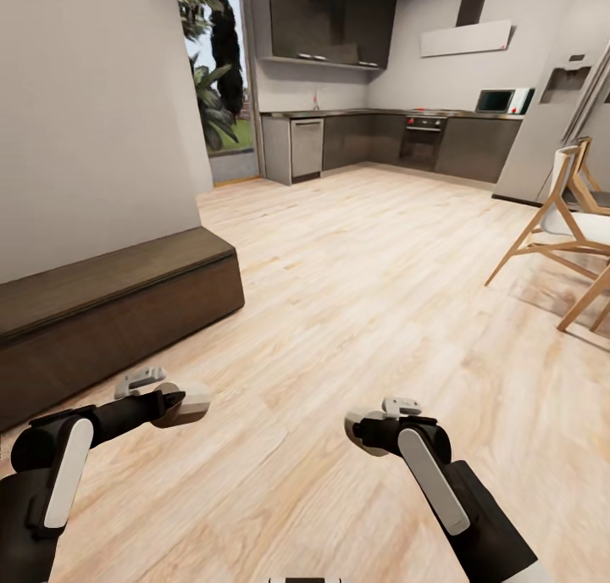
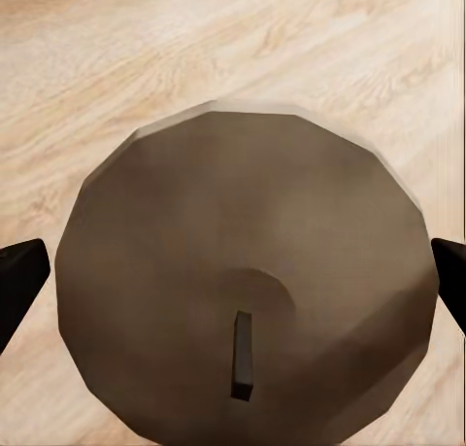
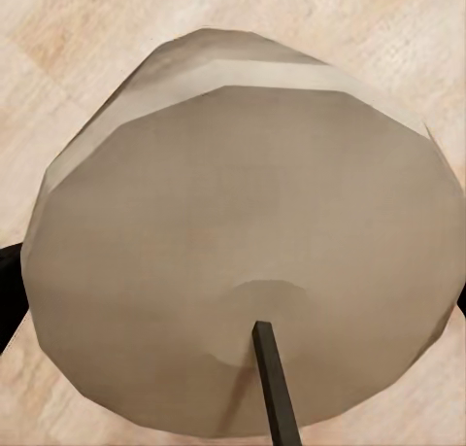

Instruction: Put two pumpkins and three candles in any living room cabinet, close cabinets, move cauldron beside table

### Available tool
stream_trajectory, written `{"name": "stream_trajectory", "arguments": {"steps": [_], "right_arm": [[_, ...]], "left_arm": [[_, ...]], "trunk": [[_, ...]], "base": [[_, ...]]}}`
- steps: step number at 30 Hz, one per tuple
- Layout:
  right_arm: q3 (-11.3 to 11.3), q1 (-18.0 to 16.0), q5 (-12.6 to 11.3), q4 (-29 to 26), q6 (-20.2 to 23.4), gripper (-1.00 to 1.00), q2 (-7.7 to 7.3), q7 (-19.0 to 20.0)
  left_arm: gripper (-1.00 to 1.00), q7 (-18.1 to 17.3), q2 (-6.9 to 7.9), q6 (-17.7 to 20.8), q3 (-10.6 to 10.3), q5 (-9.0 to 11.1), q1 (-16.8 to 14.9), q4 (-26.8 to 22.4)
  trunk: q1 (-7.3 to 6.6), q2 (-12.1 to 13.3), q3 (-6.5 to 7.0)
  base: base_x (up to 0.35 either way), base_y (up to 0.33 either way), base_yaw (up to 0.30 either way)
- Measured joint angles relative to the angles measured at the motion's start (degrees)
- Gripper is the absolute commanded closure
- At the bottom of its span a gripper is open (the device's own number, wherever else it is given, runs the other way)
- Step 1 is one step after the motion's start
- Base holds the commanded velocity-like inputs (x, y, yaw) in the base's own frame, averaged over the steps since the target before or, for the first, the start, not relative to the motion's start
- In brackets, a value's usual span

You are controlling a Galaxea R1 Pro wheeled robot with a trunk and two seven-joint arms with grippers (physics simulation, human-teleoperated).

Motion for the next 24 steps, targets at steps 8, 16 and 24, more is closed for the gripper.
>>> {"name": "stream_trajectory", "arguments": {"steps": [8,16,24], "right_arm": [[0.98,0.00,0.19,-0.02,-0.26,1.00,-0.01,-0.10],[1.64,0.00,0.07,-0.02,-0.35,1.00,0.03,-0.04],[2.36,0.00,0.17,-0.01,-0.28,1.00,0.06,-0.23]], "left_arm": [[1.00,0.01,0.00,0.00,0.01,0.12,-0.01,0.01],[1.00,0.03,0.00,0.01,0.03,0.30,0.00,0.01],[1.00,0.01,0.00,0.00,0.09,0.30,0.01,0.00]], "trunk": [[-0.21,0.11,1.76],[-0.41,0.21,3.57],[-0.43,0.24,3.59]], "base": [[0.000,0.000,0.016],[0.000,0.000,0.069],[0.000,0.000,0.251]]}}
